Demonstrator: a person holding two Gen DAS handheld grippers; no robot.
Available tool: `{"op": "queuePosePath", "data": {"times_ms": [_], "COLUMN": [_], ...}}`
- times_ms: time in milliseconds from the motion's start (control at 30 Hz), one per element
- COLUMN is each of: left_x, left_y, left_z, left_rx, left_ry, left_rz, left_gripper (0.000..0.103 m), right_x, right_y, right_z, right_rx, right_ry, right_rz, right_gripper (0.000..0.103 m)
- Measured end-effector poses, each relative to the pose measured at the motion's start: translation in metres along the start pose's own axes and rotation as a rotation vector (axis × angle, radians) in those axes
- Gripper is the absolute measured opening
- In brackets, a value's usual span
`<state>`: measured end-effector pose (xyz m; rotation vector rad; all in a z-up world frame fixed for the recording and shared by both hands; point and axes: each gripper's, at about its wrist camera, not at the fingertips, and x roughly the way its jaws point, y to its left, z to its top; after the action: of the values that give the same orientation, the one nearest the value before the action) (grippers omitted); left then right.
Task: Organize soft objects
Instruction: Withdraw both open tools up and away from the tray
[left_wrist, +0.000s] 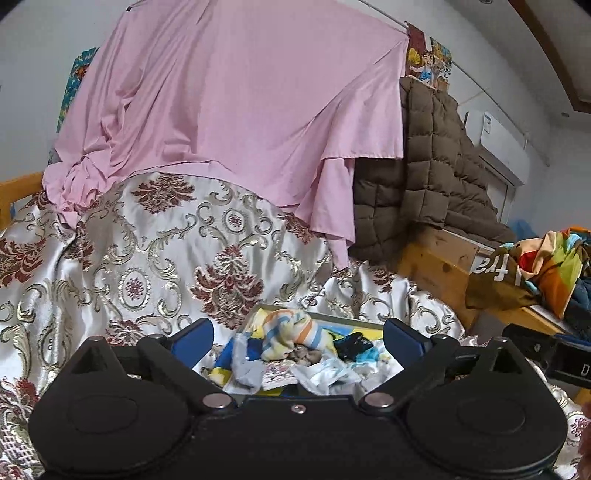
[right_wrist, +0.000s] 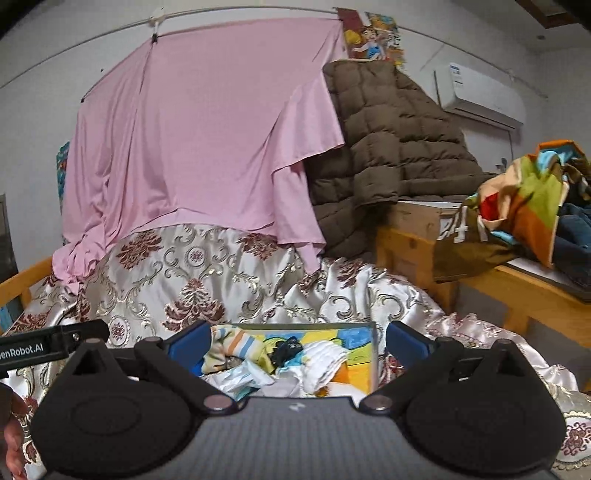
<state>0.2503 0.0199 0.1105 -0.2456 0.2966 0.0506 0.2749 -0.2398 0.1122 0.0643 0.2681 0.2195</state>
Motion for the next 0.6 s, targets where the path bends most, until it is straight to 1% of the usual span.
{"op": "queuePosePath", "data": {"times_ms": [300, 600], "left_x": [-0.008, -0.030], "left_y": [-0.029, -0.040], "left_z": [-0.009, -0.025], "left_rx": [0.011, 0.013], "left_ry": [-0.016, -0.019], "left_rz": [-0.034, -0.035], "left_gripper": [0.101, 0.101], "right_x": [-0.024, -0.060], "right_y": [-0.030, -0.041], "right_z": [-0.010, -0.016], "right_rx": [0.032, 0.031], "right_ry": [-0.020, -0.045], "right_rz": [-0.048, -0.067], "right_gripper": [0.103, 0.103]}}
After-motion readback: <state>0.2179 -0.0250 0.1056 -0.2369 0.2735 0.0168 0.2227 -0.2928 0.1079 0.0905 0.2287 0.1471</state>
